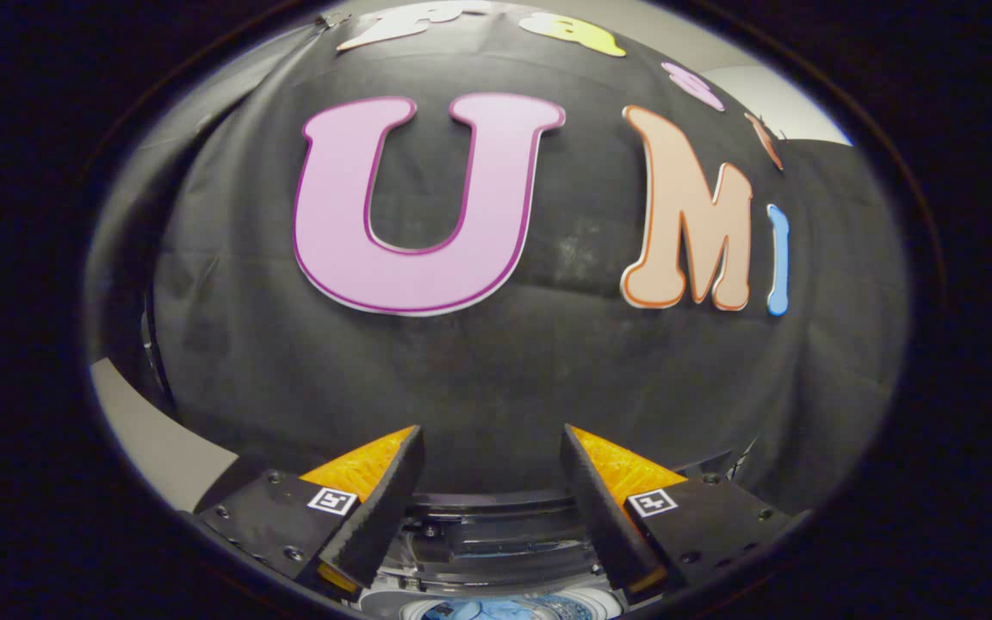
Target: Put the clothes into the washing machine and then close the washing machine lid.
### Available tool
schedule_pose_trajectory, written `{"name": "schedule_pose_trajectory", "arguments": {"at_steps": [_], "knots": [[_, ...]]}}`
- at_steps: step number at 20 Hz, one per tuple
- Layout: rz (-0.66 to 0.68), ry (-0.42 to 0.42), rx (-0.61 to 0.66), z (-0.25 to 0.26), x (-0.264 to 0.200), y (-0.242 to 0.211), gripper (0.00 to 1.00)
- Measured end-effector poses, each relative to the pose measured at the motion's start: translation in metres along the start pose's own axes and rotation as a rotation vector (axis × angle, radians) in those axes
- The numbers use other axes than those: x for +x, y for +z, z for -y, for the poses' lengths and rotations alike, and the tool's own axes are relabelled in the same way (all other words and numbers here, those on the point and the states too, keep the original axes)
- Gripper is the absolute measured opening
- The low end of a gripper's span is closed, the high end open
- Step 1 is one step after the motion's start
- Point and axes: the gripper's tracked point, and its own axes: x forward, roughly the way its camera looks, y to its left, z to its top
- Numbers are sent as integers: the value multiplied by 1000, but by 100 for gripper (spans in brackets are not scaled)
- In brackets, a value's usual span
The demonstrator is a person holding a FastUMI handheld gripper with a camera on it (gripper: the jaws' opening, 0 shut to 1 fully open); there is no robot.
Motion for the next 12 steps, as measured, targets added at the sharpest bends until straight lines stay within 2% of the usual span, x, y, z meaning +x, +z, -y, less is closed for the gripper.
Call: {"name": "schedule_pose_trajectory", "arguments": {"at_steps": [4, 12], "knots": [[11, 4, 69, 1, -5, -5, 97], [61, 35, 63, 5, -36, -9, 98]]}}
